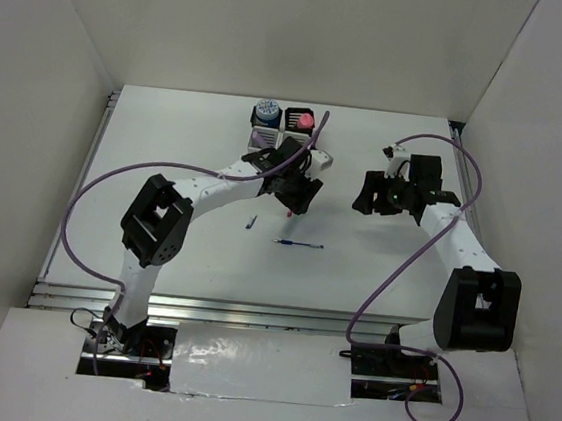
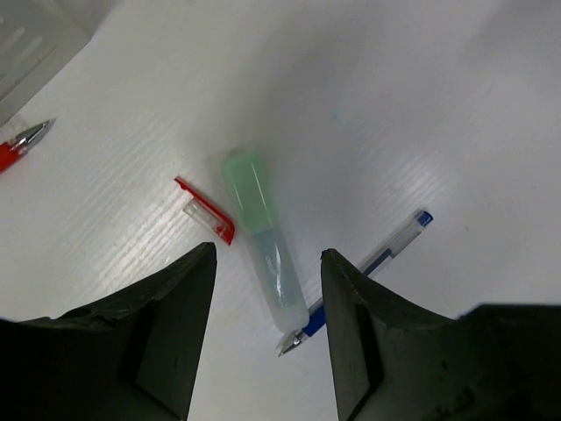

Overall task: Sort the stationery into containers
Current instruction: Pick up the pen from the center of the board.

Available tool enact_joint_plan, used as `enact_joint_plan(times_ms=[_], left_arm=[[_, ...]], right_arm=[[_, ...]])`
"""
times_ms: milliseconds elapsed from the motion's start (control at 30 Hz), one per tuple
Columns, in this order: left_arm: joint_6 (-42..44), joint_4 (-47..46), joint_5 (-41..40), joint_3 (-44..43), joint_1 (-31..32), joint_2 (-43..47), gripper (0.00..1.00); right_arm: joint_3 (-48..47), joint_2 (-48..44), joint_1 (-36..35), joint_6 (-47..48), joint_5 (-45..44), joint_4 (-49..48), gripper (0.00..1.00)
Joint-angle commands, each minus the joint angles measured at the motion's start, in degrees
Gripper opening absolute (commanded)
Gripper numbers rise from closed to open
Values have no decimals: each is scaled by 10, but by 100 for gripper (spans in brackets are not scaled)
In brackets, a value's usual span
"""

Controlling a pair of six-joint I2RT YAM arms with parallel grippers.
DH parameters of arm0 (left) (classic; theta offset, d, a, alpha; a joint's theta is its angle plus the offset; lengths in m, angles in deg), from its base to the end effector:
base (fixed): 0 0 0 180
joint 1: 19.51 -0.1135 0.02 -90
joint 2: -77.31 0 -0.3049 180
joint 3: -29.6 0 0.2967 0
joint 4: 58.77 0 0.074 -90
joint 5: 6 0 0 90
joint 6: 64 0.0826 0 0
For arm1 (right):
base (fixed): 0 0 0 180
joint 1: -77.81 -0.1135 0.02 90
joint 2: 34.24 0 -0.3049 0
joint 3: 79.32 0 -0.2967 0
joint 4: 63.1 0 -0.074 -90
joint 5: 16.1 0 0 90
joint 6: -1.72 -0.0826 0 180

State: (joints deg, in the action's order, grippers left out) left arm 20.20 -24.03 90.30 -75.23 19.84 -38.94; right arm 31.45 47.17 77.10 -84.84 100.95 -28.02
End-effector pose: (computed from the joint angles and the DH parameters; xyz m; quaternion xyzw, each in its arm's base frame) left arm 0.4225 -0.3582 0.2156 0.2870 0.8810 -0.1902 0.3246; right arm 0.3641 0.0421 0.2440 -0.1179 0.9017 0.2093 0.3594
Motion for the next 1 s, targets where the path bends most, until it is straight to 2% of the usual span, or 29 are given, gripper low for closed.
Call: enact_joint_plan(times_ms=[0, 167, 300, 600, 967], left_arm=[[20, 22, 0, -53, -1, -35, 63], [27, 20, -6, -79, -2, -77, 69], [33, 29, -15, -113, -2, -100, 70], [26, 55, -4, -144, -2, -137, 69], [9, 46, 13, -134, -2, -141, 65]], right_arm=[[3, -2, 3, 1, 11, 4, 69], [4, 0, 21, 7, 17, 7, 69], [11, -1, 23, 7, 20, 3, 69], [13, -2, 26, 13, 21, 2, 69], [14, -8, 31, 20, 19, 7, 69]])
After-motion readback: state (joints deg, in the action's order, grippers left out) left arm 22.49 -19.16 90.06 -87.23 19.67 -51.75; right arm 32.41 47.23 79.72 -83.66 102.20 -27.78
